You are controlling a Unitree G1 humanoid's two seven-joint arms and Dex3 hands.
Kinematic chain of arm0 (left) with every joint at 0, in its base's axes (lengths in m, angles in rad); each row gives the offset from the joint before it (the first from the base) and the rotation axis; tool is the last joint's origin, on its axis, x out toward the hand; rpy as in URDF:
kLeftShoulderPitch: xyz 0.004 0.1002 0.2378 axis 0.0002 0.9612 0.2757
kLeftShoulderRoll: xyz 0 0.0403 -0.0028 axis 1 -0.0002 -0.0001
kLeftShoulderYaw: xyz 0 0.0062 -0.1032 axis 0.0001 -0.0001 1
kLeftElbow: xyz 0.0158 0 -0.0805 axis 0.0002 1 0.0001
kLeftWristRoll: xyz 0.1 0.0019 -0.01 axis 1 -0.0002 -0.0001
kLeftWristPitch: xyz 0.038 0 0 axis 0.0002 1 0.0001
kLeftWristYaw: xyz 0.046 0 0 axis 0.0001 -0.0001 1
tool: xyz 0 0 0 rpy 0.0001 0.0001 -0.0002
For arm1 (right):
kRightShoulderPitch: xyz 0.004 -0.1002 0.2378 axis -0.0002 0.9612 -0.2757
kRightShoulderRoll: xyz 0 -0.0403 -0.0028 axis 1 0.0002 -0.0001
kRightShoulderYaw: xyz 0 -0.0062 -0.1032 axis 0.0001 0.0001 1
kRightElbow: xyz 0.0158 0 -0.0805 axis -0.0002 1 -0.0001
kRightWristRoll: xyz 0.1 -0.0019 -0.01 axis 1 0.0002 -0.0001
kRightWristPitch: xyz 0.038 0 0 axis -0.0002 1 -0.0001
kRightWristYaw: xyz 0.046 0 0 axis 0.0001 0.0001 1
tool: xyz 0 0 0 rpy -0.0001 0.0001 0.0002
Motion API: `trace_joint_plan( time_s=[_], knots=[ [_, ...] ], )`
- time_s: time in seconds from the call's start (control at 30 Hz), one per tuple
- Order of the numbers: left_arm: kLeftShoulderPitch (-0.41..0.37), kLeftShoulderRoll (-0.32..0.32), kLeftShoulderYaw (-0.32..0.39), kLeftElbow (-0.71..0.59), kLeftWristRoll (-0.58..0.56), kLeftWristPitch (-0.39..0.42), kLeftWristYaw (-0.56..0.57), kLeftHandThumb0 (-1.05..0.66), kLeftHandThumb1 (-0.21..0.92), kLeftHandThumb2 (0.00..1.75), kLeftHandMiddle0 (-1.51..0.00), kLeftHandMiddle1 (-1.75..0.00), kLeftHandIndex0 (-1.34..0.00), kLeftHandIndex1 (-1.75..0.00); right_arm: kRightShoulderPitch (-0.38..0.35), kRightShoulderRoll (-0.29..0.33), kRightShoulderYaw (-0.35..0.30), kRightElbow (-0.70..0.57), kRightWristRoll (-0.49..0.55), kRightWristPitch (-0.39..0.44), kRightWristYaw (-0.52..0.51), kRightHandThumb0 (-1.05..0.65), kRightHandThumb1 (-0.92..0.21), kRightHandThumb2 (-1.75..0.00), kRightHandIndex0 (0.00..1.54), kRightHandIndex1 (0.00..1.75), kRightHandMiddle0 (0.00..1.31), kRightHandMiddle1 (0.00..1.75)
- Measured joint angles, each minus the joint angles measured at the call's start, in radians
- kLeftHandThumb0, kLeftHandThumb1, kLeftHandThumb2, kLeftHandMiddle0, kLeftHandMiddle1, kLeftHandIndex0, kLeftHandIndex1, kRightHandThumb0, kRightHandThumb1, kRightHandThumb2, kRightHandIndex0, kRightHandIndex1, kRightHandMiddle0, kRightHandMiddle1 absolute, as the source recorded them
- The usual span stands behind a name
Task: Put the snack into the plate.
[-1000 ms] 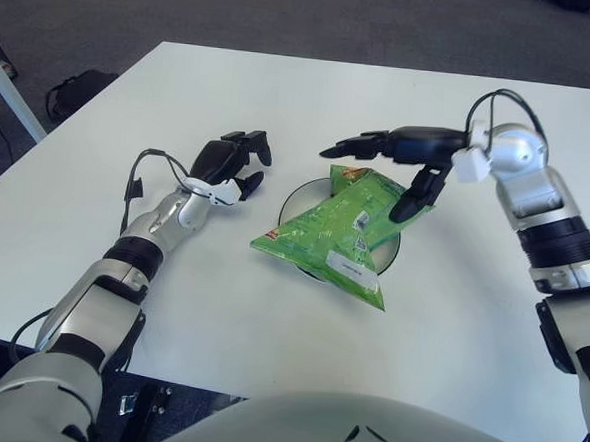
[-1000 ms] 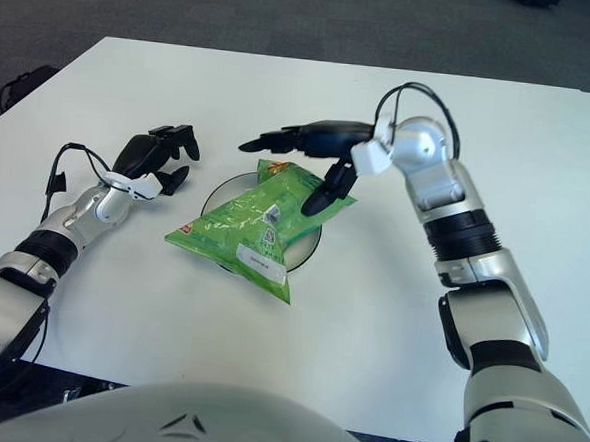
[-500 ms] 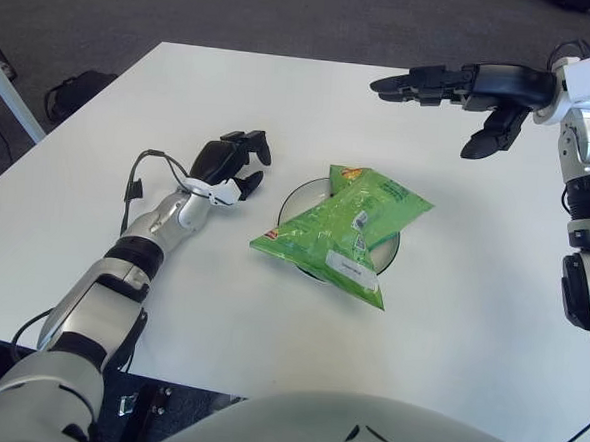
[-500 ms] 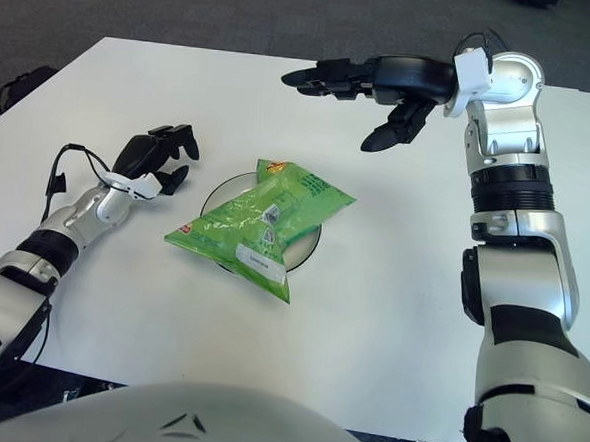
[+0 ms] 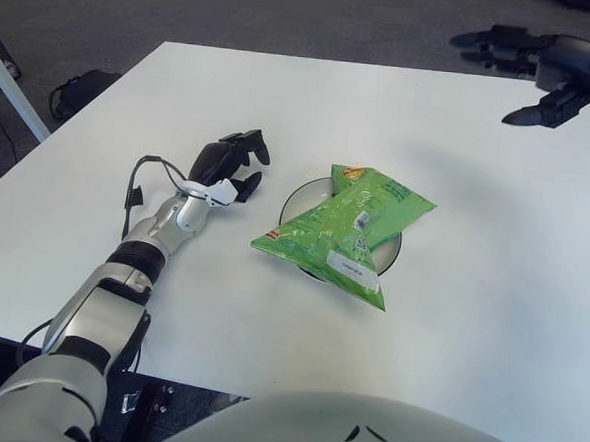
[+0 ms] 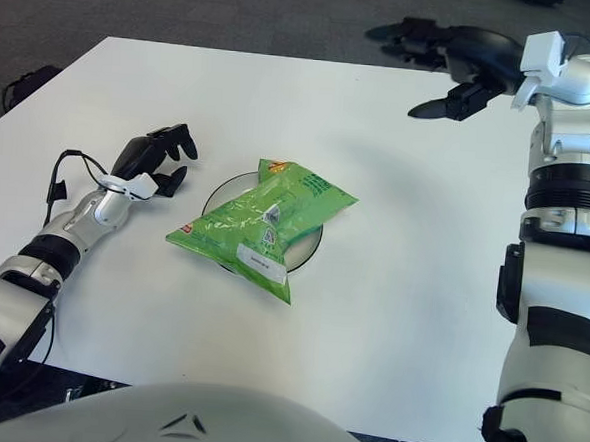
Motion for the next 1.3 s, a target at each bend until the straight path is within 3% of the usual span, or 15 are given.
trace_joint_plan(
  time_s=[0.2,0.33,0.47,0.6,0.67,0.77,0.87,0.97,1.03,1.2,1.3],
  knots=[
    [0.018,-0.038,0.098,-0.026,-0.159,-0.007,-0.139,-0.01,0.22,1.44,-0.57,-1.75,-0.56,-1.75,0.068,0.003,-0.034,-0.127,-0.004,0.063,-0.105,-0.82,-0.65,-0.61,0.24,0.15,0.0,0.76],
    [0.016,-0.081,0.179,-0.028,-0.31,-0.014,-0.273,-0.01,0.2,1.45,-0.58,-1.75,-0.57,-1.75,0.088,0.006,-0.052,-0.176,-0.003,0.121,-0.162,-0.78,-0.64,-0.65,0.15,0.5,0.0,0.93],
    [0.008,-0.115,0.258,-0.002,-0.444,0.004,-0.413,-0.01,0.2,1.46,-0.59,-1.75,-0.58,-1.75,0.088,0.023,-0.078,-0.147,0.004,0.141,-0.214,-0.7,-0.59,-0.76,0.15,0.73,0.0,1.06],
    [0.008,-0.136,0.313,0.003,-0.534,0.037,-0.506,-0.01,0.2,1.46,-0.59,-1.75,-0.58,-1.75,0.096,0.05,-0.104,-0.105,0.02,0.146,-0.252,-0.55,-0.5,-0.91,0.24,0.95,0.01,1.25],
    [0.009,-0.151,0.338,-0.002,-0.573,0.06,-0.546,-0.25,0.4,1.21,-0.93,-1.75,-0.5,-1.75,0.113,0.076,-0.124,-0.092,0.039,0.157,-0.288,-0.45,-0.48,-1.0,0.29,1.09,0.04,1.35],
    [0.013,-0.174,0.367,-0.016,-0.615,0.096,-0.583,-0.36,0.5,1.09,-1.09,-1.75,-0.46,-1.75,0.149,0.129,-0.16,-0.1,0.079,0.221,-0.351,-0.37,-0.47,-1.06,0.32,1.2,0.06,1.45],
    [0.017,-0.192,0.383,-0.034,-0.626,0.121,-0.605,-0.4,0.52,1.05,-1.15,-1.75,-0.45,-1.75,0.195,0.179,-0.192,-0.138,0.123,0.308,-0.403,-0.33,-0.48,-1.09,0.33,1.26,0.07,1.51],
    [0.018,-0.205,0.394,-0.048,-0.627,0.138,-0.614,-0.41,0.53,1.05,-1.17,-1.75,-0.45,-1.75,0.241,0.218,-0.218,-0.189,0.157,0.386,-0.451,-0.34,-0.77,-0.7,0.33,1.31,0.17,1.66],
    [0.021,-0.21,0.399,-0.059,-0.625,0.151,-0.617,-0.41,0.53,1.05,-1.18,-1.75,-0.45,-1.75,0.27,0.238,-0.231,-0.226,0.166,0.436,-0.488,-0.34,-0.84,-0.61,0.33,1.32,0.19,1.69],
    [0.032,-0.212,0.407,-0.081,-0.618,0.181,-0.622,-0.42,0.52,1.06,-1.18,-1.75,-0.45,-1.75,0.314,0.263,-0.255,-0.307,0.167,0.529,-0.578,-0.36,-0.79,-0.7,0.37,1.4,0.26,1.74],
    [0.039,-0.212,0.411,-0.093,-0.615,0.195,-0.622,-0.42,0.52,1.06,-1.17,-1.75,-0.46,-1.75,0.329,0.268,-0.271,-0.351,0.167,0.564,-0.623,-0.12,-0.66,-0.82,0.46,1.43,0.29,1.74]
  ],
)
